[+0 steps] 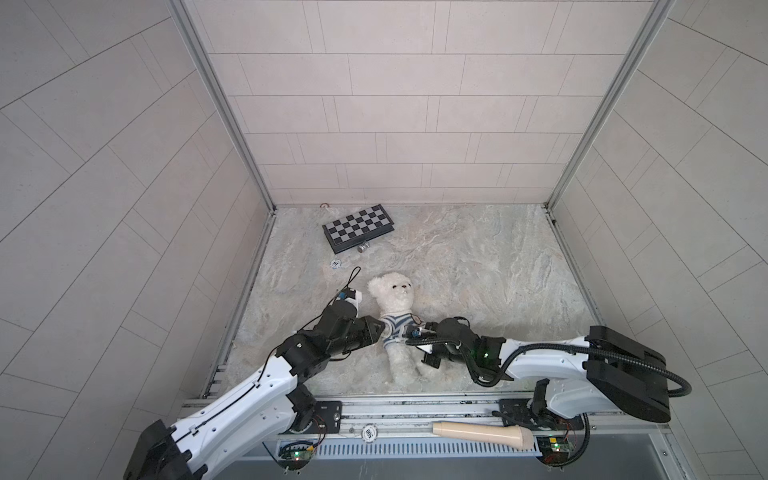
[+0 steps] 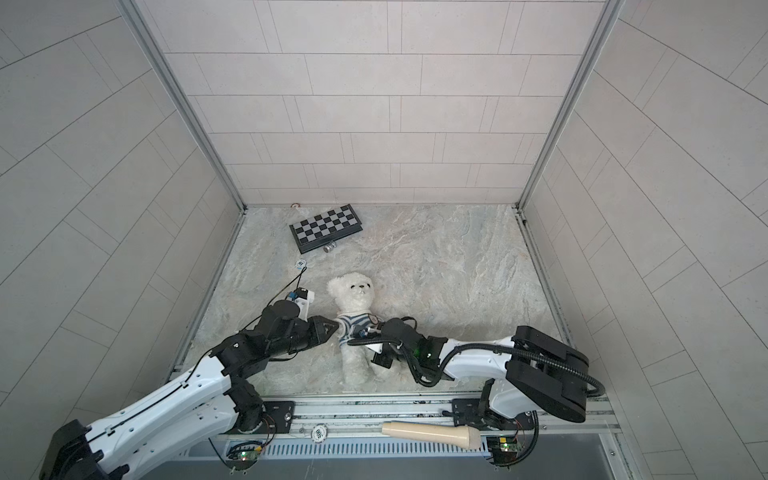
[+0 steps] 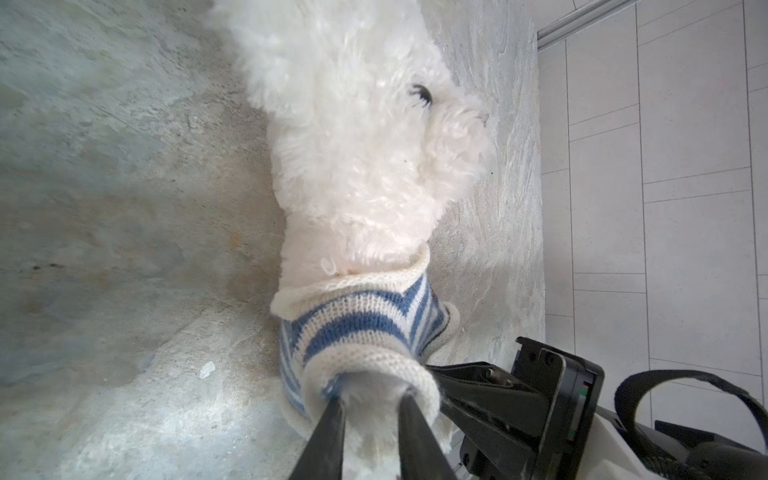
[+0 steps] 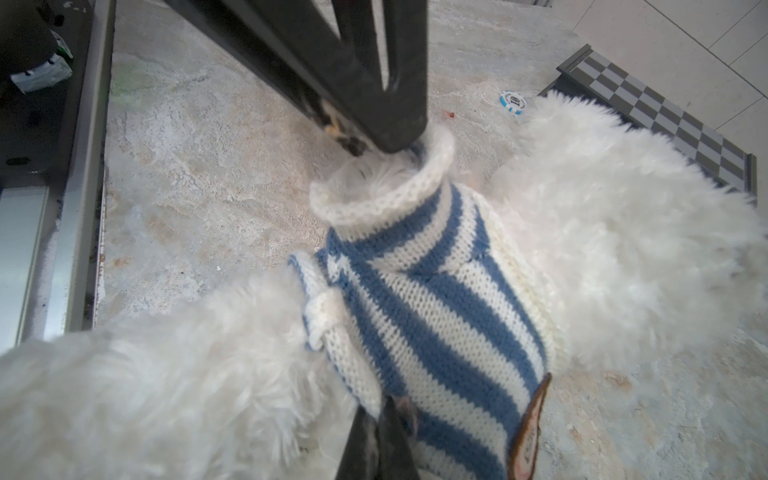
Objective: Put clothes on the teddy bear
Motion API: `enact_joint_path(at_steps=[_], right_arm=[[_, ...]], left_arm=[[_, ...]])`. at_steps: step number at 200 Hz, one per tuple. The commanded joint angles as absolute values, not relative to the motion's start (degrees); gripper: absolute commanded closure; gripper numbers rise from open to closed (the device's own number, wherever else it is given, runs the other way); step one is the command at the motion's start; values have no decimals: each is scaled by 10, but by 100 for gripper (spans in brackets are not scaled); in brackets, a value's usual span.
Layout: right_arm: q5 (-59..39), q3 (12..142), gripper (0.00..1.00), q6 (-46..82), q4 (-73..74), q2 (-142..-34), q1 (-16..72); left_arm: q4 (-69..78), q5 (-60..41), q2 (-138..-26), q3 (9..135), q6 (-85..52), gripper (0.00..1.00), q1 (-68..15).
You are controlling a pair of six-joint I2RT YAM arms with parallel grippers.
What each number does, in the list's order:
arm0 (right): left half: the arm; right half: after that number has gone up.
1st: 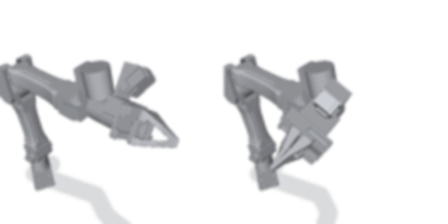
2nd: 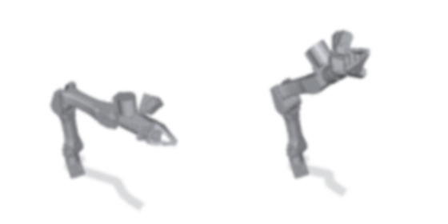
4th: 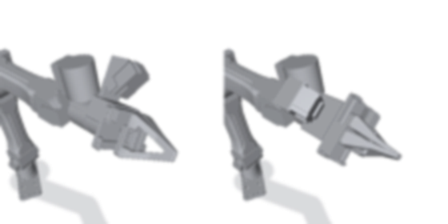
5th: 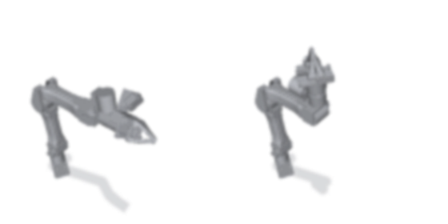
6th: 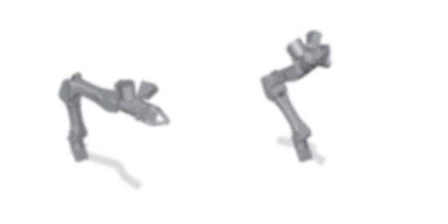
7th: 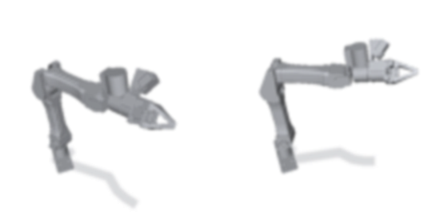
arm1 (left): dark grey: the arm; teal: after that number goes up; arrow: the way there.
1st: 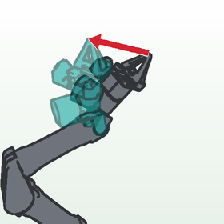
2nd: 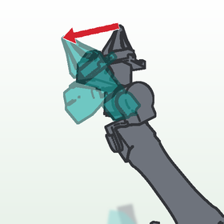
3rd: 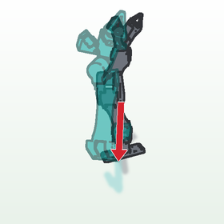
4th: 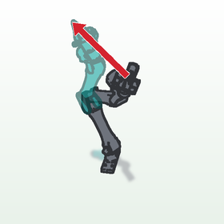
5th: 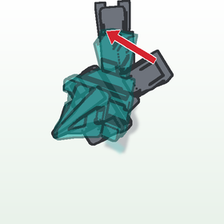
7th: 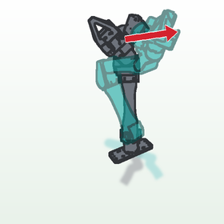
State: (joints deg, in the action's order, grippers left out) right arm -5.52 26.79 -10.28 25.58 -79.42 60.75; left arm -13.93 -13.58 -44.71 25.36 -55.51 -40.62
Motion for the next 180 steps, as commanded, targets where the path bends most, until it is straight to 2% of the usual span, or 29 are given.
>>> enact_joint_path(at_steps=[1,180], right_arm=[[-57,278,100,-111,250,-802,613],[-62,279,100,-121,261,-832,616]], left_arm=[[-130,-126,-457,260,-554,72,-404],[-83,-109,-570,262,-553,70,-443]])
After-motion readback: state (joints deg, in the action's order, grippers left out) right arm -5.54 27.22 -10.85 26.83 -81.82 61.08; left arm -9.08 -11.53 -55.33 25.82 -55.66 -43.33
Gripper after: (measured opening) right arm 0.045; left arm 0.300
